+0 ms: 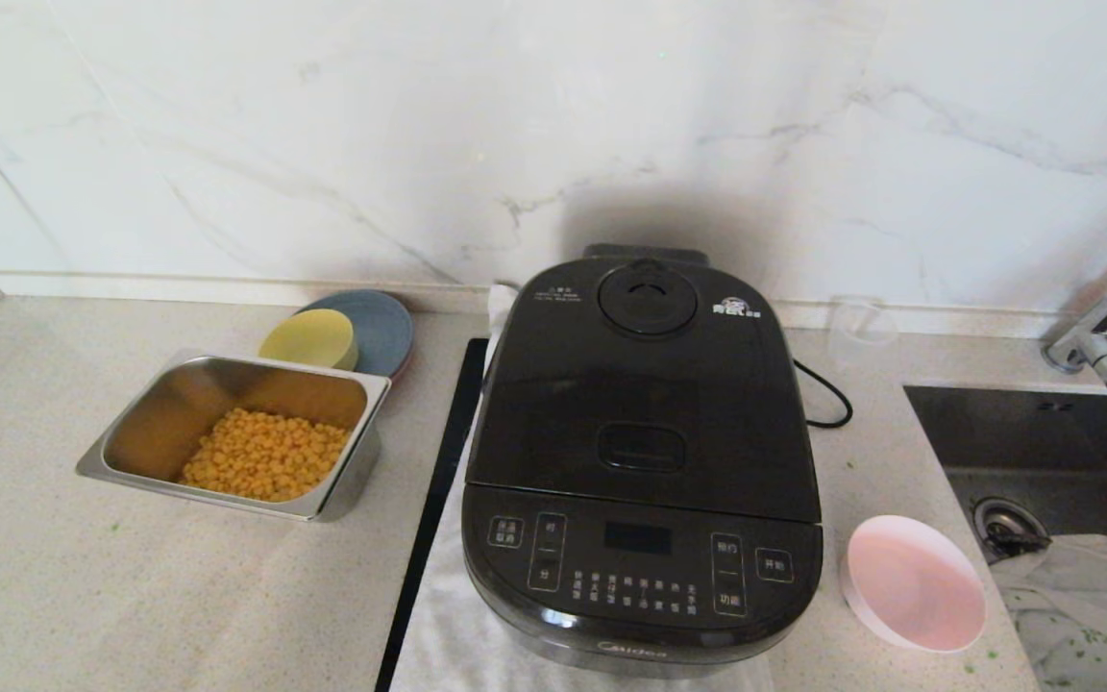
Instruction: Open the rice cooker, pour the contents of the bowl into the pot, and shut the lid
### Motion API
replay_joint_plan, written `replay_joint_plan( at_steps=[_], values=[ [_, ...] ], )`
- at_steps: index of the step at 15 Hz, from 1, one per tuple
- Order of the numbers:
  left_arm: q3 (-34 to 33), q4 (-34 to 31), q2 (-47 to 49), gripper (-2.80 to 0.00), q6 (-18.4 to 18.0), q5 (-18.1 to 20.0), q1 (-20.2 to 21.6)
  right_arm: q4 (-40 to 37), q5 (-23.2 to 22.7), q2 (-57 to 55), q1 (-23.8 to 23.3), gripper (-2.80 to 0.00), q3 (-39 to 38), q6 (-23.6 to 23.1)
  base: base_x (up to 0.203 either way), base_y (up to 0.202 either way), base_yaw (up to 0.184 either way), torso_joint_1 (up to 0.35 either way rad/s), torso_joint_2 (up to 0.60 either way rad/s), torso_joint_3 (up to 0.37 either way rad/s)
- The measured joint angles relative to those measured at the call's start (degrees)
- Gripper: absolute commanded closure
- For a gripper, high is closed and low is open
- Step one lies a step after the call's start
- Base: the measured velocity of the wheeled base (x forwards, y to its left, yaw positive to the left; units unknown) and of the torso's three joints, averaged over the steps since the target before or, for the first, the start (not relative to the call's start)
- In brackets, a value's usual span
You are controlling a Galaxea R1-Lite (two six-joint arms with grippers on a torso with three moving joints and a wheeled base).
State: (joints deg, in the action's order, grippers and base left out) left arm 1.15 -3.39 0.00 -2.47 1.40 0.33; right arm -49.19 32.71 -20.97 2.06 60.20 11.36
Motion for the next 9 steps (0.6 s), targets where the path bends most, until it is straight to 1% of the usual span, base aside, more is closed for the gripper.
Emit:
replay_joint_plan(
  at_steps=[2,3,6,7,9],
  values=[
    [0.0,0.0,0.0,0.0,0.0,0.0,0.0,-0.2,-5.1,9.5,-1.3,0.0,-4.7,-6.5,0.0,0.0,0.0,0.0,0.0,0.0],
    [0.0,0.0,0.0,0.0,0.0,0.0,0.0,-0.3,-8.2,13.4,-1.8,0.0,-7.8,-8.6,0.0,0.0,0.0,0.0,0.0,0.0],
    [0.0,0.0,0.0,0.0,0.0,0.0,0.0,2.2,-15.1,18.8,-2.2,0.0,-18.4,-8.3,0.0,0.0,0.0,0.0,0.0,0.0],
    [0.0,0.0,0.0,0.0,0.0,0.0,0.0,4.9,-16.2,19.6,-2.3,0.0,-23.2,-8.4,0.0,0.0,0.0,0.0,0.0,0.0],
    [0.0,0.0,0.0,0.0,-0.1,0.0,0.0,14.1,-17.1,20.5,-2.4,0.0,-35.3,-10.3,0.0,0.0,0.0,0.0,0.0,0.0]
  ],
)
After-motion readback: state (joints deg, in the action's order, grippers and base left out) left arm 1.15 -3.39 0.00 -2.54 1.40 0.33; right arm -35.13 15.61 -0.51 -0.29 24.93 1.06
